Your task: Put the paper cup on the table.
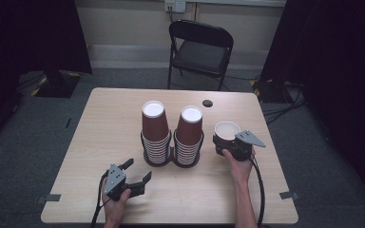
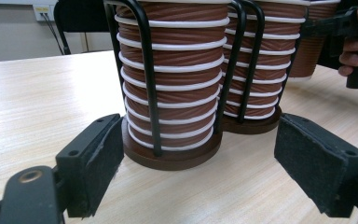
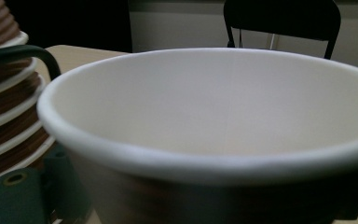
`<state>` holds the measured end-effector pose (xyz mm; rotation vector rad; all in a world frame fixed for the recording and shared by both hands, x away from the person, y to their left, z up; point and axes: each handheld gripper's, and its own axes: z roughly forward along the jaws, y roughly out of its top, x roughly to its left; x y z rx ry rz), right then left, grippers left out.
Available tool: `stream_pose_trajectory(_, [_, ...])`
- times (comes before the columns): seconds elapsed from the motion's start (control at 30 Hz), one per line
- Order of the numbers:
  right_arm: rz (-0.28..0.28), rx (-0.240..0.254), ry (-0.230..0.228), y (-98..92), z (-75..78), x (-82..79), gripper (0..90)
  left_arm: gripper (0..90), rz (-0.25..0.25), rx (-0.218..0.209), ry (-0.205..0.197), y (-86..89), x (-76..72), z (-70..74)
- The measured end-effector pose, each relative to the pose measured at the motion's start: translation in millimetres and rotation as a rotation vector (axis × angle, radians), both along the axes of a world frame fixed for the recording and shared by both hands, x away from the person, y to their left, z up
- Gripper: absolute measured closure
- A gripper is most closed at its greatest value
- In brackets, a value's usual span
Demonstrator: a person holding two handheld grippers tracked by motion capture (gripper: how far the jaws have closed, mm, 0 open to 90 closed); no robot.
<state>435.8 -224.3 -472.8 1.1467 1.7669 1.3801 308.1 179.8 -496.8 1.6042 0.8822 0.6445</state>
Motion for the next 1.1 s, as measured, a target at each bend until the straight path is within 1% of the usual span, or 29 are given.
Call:
stream_pose_trajectory(0.03, [0.001,0.005,0.011,-0.7,-2.0,1.7,11.3,15.6,0.003,0.002,-0.003,-0.5,-0.2,0.0])
stream_pose_trajectory(0.1, [-0.003,0.007,0.018,-1.3,-5.7,5.0,11.3,15.7,0.009,0.006,-0.006,-0.9,-0.7,0.0])
stream_pose_trajectory(0.17, [-0.003,0.008,0.015,-1.5,-8.2,7.2,11.3,15.7,0.008,0.001,-0.007,-0.7,-0.8,-0.1])
stream_pose_trajectory(0.2, [-0.005,0.006,0.018,-1.5,-9.2,7.8,11.3,15.8,0.006,-0.003,-0.009,0.0,-0.7,-0.2])
stream_pose_trajectory(0.27, [-0.006,-0.009,0.03,-1.7,-11.6,8.3,11.1,15.8,0.0,-0.028,0.0,2.3,-0.5,-0.5])
stream_pose_trajectory(0.33, [-0.005,-0.008,0.034,-1.6,-13.4,7.8,11.2,15.8,0.003,-0.038,-0.002,4.0,-0.2,-0.6])
stream_pose_trajectory(0.4, [-0.002,-0.027,0.04,-0.8,-13.2,7.8,11.0,15.8,-0.016,-0.048,0.014,4.5,1.0,-0.6])
stream_pose_trajectory(0.43, [-0.005,-0.027,0.052,-1.1,-13.6,8.0,10.8,15.8,-0.017,-0.046,0.015,4.5,1.3,-0.6])
stream_pose_trajectory(0.47, [-0.003,-0.016,0.069,-1.5,-13.8,8.1,10.9,15.8,-0.01,-0.041,0.013,4.0,0.9,-0.4])
stream_pose_trajectory(0.5, [-0.012,-0.018,0.083,-1.9,-14.5,8.0,11.1,15.8,-0.006,-0.039,0.009,3.3,0.5,-0.5])
stream_pose_trajectory(0.57, [-0.011,-0.032,0.106,-1.7,-15.9,8.2,11.9,15.8,0.004,-0.025,0.004,2.7,0.2,-0.3])
stream_pose_trajectory(0.67, [-0.009,-0.05,0.12,-1.3,-16.6,8.3,12.5,15.5,0.029,-0.038,0.002,2.8,-1.1,-0.5])
stream_pose_trajectory(0.73, [-0.017,-0.055,0.123,-1.5,-16.0,8.2,12.5,15.5,0.029,-0.046,0.001,3.1,-1.1,-0.7])
stream_pose_trajectory(0.83, [-0.011,-0.067,0.15,-1.6,-16.9,8.2,13.3,15.5,0.031,-0.034,0.005,1.9,-0.6,-0.4])
stream_pose_trajectory(0.9, [-0.009,-0.06,0.172,-3.1,-18.3,8.6,13.2,15.5,0.031,-0.017,0.008,0.3,-0.1,-0.2])
stream_pose_trajectory(0.97, [-0.011,-0.077,0.184,-3.1,-19.8,9.0,13.3,15.6,0.035,-0.004,0.01,-0.9,0.0,0.0])
stream_pose_trajectory(1.0, [-0.013,-0.085,0.199,-2.8,-21.0,9.1,13.5,15.6,0.035,-0.002,0.01,-1.0,-0.1,0.0])
stream_pose_trajectory(1.03, [-0.014,-0.087,0.205,-2.9,-21.3,9.2,13.6,15.6,0.037,-0.005,0.008,-0.8,-0.1,0.0])
stream_pose_trajectory(1.1, [-0.02,-0.088,0.204,-3.2,-20.5,8.3,13.9,15.5,0.043,-0.023,0.01,0.5,0.1,-0.2])
